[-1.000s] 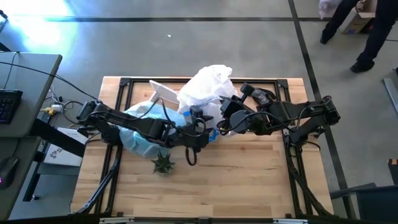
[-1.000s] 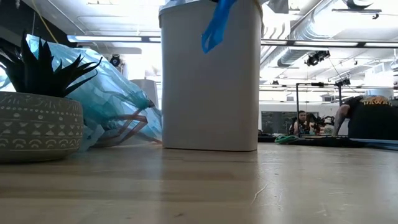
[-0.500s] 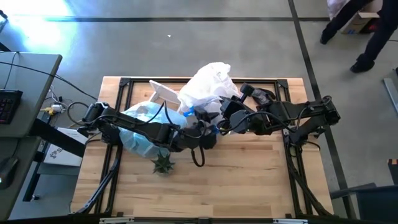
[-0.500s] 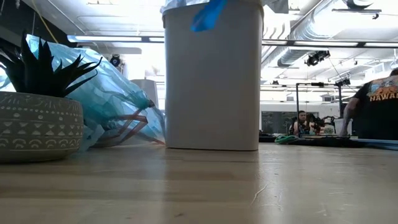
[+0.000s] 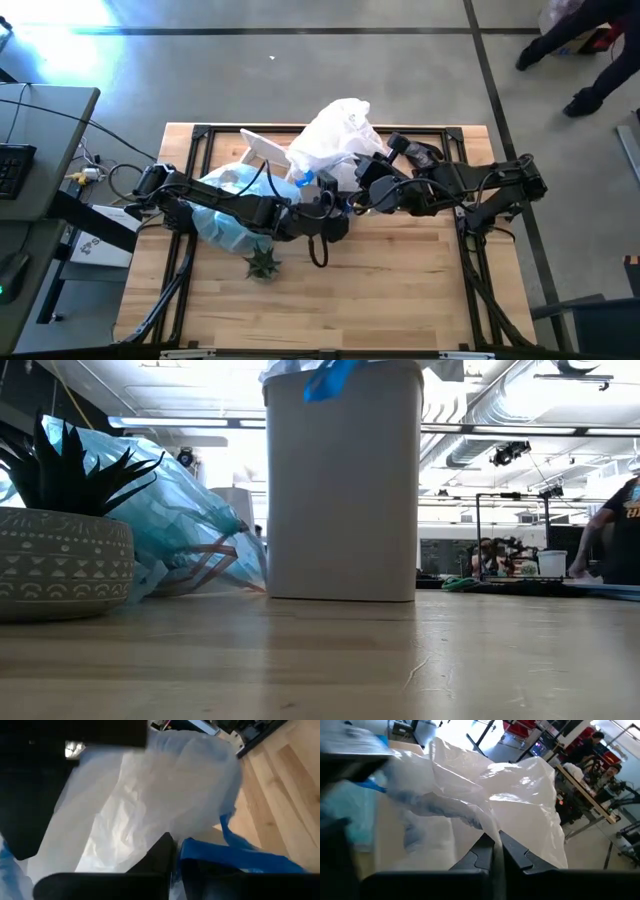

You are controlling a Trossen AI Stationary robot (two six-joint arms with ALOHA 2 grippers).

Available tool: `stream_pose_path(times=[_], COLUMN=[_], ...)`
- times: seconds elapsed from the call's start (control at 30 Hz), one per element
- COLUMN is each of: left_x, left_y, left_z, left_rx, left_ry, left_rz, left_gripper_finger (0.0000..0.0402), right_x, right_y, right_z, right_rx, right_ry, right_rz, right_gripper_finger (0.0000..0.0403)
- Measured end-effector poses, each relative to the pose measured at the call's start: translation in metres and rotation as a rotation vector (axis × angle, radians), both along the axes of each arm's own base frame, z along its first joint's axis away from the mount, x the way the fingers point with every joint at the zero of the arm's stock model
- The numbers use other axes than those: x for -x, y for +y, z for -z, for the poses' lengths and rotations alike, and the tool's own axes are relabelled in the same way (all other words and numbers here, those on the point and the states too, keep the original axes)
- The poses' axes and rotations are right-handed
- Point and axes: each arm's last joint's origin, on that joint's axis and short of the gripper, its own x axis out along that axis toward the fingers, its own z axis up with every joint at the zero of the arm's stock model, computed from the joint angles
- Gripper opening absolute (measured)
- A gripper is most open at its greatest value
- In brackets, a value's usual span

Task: Place trash/remove bag and relplace
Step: Insert the new trash bag into the trash bin

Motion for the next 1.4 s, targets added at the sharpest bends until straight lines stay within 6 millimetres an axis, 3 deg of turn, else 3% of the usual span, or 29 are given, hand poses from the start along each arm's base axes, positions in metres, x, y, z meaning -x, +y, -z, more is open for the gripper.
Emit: stream_pose_path(times=[0.2,0.5,0.67,0.8,1.0,1.13,1.4], left_x=[0.003,0.004,0.004,0.005,0.005,0.007,0.008], left_y=[-0.001,0.0,0.0,0.0,0.0,0.0,0.001], left_z=[0.006,0.009,0.009,0.01,0.01,0.012,0.014], left_rx=[0.016,0.03,0.028,0.026,0.024,0.029,0.027], left_ry=[0.05,0.071,0.073,0.074,0.084,0.099,0.123], left_rz=[-0.011,-0.024,-0.024,-0.027,-0.03,-0.035,-0.039], left_gripper_finger=[0.0002,0.0,0.0,0.0,0.0,0.0,0.0], right_x=[0.01,0.055,0.068,0.068,0.067,0.069,0.1], right_y=[-0.027,-0.107,-0.149,-0.175,-0.199,-0.2,-0.193], right_z=[-0.011,-0.047,-0.048,-0.034,0.021,0.052,0.068], right_rx=[-0.091,-0.421,-0.598,-0.684,-0.805,-0.822,-0.767], right_ry=[-0.08,-0.312,-0.367,-0.347,-0.256,-0.264,-0.418], right_rz=[0.055,0.031,-0.017,-0.012,0.075,0.097,0.084], right_gripper_finger=[0.0,0.0,0.0,0.0,0.0,0.0,0.0])
